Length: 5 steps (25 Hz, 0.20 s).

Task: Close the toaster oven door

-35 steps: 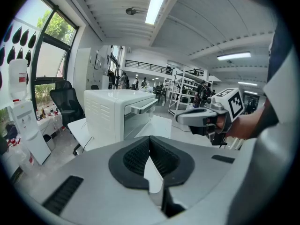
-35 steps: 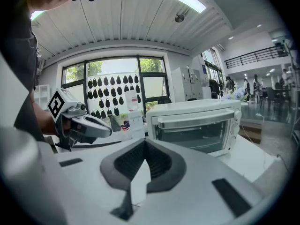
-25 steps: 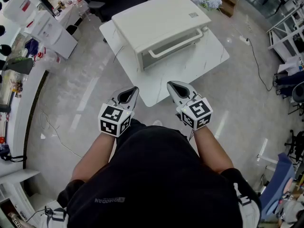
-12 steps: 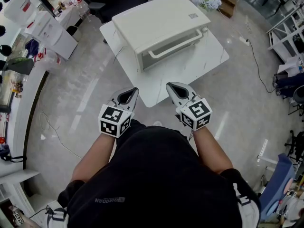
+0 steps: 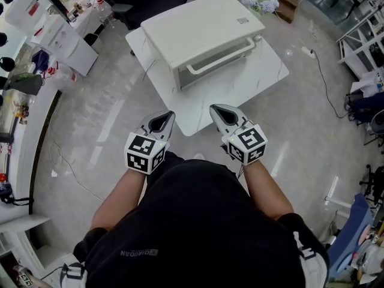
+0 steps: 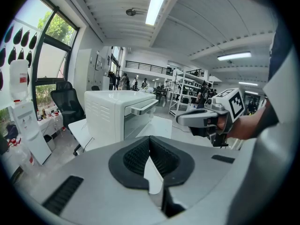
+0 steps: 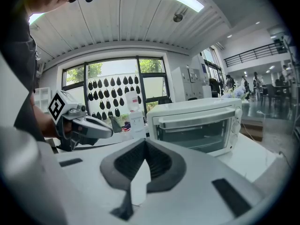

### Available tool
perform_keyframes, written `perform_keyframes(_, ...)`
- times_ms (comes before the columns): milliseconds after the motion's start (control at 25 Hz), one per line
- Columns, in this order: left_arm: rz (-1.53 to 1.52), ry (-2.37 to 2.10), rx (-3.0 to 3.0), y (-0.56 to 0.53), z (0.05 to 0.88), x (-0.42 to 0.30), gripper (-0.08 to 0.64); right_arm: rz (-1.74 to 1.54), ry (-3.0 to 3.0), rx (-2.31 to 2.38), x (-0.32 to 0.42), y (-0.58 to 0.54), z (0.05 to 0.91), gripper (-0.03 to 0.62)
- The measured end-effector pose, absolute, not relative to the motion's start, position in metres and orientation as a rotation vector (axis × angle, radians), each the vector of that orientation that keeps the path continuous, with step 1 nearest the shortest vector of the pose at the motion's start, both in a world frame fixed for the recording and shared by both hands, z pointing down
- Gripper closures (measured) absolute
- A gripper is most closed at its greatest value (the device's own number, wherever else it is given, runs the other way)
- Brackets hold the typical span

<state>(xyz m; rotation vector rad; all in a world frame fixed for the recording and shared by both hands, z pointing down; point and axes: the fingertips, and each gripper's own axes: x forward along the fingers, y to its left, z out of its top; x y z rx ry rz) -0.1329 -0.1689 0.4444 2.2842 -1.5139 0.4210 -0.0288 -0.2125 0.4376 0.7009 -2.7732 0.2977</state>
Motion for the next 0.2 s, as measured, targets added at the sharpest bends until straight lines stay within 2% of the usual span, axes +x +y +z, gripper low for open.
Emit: perform_keyframes(200, 0.420, -1.517, 2.280, -0.1683, 0.4460, -0.1321, 0.557, 0.299, -2.778, 0.700, -0.0282, -0.2121, 0.4375, 0.591)
